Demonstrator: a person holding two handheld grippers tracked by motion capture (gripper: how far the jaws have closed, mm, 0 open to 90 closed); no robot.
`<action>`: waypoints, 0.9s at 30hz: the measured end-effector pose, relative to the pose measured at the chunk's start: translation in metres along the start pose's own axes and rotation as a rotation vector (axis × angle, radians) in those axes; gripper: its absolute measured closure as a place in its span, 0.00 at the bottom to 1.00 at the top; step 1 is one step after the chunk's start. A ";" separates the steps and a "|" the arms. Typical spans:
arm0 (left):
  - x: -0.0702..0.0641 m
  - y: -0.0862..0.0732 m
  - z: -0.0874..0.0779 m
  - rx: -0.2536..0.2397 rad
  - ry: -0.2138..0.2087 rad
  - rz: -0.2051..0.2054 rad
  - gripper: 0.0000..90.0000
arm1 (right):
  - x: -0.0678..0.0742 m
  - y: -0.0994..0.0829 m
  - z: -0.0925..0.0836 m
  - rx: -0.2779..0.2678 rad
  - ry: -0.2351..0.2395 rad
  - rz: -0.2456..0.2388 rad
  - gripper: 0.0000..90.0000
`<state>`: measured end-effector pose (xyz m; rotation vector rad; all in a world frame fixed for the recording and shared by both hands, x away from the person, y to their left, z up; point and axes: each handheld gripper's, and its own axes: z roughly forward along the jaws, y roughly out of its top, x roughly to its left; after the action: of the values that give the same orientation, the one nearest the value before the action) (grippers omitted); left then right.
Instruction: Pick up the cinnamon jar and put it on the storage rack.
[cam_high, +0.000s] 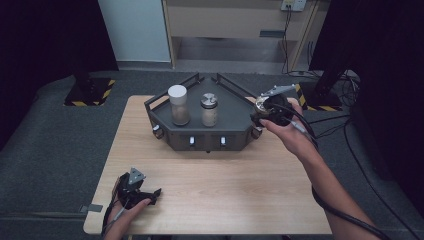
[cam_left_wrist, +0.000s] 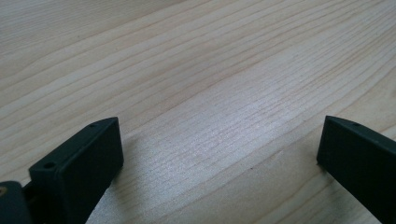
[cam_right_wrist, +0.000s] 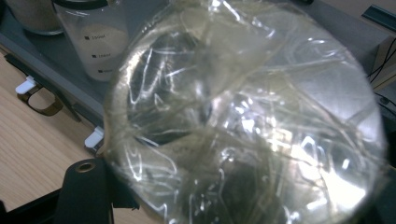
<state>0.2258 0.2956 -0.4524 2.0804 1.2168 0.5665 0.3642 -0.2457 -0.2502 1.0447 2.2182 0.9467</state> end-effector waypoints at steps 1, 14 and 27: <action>0.000 0.000 0.000 0.000 0.000 0.000 0.00 | 0.000 0.002 0.002 0.001 0.001 -0.002 0.34; 0.000 0.000 0.000 -0.001 0.000 -0.002 0.00 | 0.005 0.015 0.021 0.018 0.002 -0.006 0.34; 0.000 0.000 0.000 -0.001 0.000 0.000 0.00 | 0.006 0.026 0.032 0.023 -0.005 0.010 0.34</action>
<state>0.2257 0.2956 -0.4527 2.0793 1.2160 0.5674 0.3945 -0.2165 -0.2513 1.0687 2.2272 0.9239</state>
